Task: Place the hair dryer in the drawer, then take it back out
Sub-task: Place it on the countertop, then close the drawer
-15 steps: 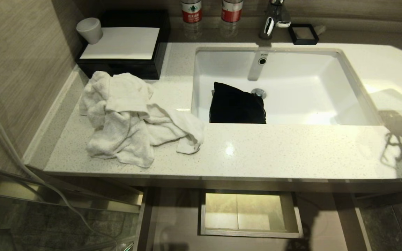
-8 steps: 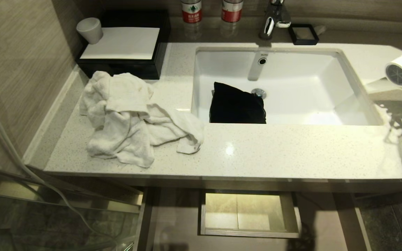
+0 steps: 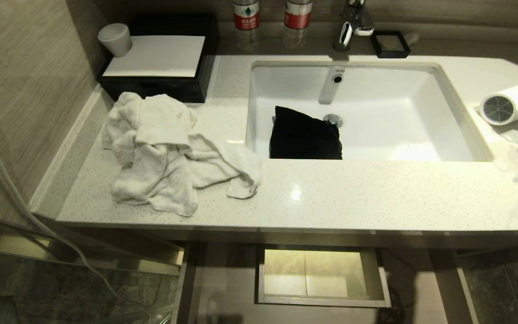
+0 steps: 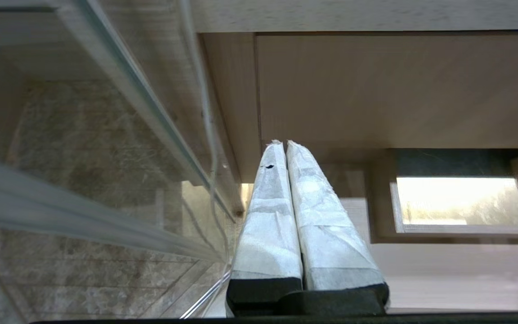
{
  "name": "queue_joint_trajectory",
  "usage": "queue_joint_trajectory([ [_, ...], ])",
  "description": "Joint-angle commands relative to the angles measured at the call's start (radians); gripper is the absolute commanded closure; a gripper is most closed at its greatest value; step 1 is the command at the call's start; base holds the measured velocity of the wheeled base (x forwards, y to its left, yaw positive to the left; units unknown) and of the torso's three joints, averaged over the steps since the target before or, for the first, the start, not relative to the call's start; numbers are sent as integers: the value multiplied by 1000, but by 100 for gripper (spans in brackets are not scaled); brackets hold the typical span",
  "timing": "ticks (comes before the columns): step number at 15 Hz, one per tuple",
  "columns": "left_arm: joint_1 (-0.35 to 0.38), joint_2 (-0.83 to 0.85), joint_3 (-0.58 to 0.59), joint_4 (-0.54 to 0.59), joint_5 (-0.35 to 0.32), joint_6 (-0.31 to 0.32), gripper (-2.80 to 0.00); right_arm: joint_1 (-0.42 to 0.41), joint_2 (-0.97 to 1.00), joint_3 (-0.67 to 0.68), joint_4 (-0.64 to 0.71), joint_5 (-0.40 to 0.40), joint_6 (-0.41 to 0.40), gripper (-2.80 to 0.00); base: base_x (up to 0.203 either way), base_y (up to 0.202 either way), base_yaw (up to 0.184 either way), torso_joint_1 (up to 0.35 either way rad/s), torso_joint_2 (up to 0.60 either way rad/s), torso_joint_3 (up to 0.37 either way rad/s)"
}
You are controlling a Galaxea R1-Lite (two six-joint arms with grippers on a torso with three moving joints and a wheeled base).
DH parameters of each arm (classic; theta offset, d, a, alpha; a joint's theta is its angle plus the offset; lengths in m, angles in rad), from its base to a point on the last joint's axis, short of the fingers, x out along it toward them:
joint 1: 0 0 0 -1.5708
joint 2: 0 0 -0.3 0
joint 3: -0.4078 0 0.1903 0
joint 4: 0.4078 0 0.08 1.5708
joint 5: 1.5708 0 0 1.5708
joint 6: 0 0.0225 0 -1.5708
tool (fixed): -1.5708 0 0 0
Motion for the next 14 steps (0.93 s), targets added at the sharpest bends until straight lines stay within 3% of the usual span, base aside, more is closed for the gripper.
queue_joint_trajectory([
  [1, 0, 0, 2, 0, 0, 0, 0, -5, -30, -6, 2, 20, 3, -280, 0, 0, 0, 0, 0, 0],
  [3, 0, 0, 2, 0, 0, 0, 0, -6, -96, 20, 12, 58, 24, -280, 0, 0, 0, 0, 0, 0],
  [4, 0, 0, 2, 0, 0, 0, 0, -8, -135, 43, 16, 80, 49, 0, 0, 0, 0, 0, 0, 0],
  [9, 0, 0, 2, 0, 0, 0, 0, -20, -313, 205, 19, 99, 101, 0, 0, 0, 0, 0, 0, 0],
  [14, 0, 0, 2, 0, 0, 0, 0, -20, -453, 347, 6, -19, 119, 0, 0, 0, 0, 0, 0, 0],
])
